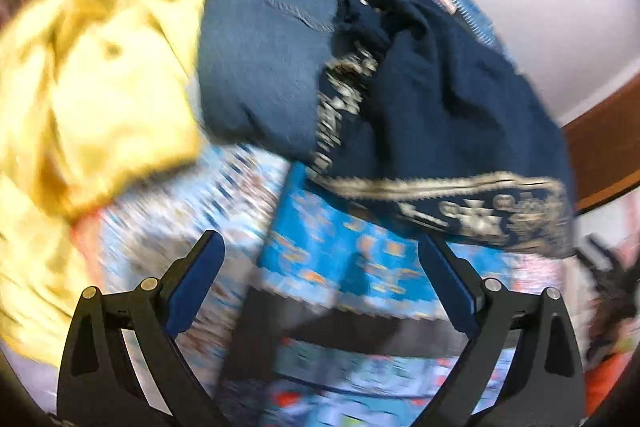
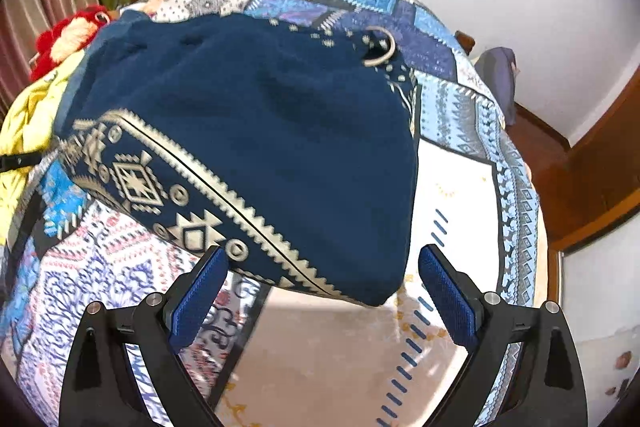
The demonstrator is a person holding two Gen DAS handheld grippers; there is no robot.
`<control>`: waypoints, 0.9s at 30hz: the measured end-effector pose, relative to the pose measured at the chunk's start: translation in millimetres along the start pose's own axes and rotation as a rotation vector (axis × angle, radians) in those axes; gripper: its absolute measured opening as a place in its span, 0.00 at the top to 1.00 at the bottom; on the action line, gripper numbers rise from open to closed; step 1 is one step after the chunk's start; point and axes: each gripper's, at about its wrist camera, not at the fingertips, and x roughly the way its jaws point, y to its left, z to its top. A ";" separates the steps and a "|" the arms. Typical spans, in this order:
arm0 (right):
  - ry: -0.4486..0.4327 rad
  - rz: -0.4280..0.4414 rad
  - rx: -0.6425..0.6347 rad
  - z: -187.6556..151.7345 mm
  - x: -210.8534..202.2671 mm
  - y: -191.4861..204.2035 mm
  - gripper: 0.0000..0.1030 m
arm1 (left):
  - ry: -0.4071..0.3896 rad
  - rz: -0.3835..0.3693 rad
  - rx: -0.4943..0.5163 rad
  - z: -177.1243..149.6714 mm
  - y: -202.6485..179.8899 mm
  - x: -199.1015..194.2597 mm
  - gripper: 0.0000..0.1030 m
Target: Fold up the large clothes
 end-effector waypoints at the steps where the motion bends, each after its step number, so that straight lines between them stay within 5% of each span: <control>1: -0.008 0.007 0.009 1.5 -2.4 1.9 0.08 | 0.013 -0.042 -0.020 -2.3 -0.2 2.2 0.04; 7: -0.012 0.062 0.051 14.2 -1.6 19.0 0.08 | 0.132 -0.318 -0.131 -8.9 -12.7 41.9 0.05; 12: -0.014 0.073 0.031 15.9 -0.3 32.0 0.08 | 0.086 -0.367 -0.128 6.6 -26.1 58.8 0.05; 15: 0.001 0.075 0.014 15.3 6.1 35.5 0.08 | 0.066 -0.399 -0.125 24.9 -29.4 69.8 0.15; 20: 0.013 0.059 -0.008 16.9 13.9 41.3 0.08 | 0.013 -0.324 -0.111 40.3 -34.5 77.6 0.58; 27: -0.021 0.059 -0.020 27.5 9.2 44.6 0.08 | -0.169 -0.194 0.016 29.5 -61.5 43.0 0.62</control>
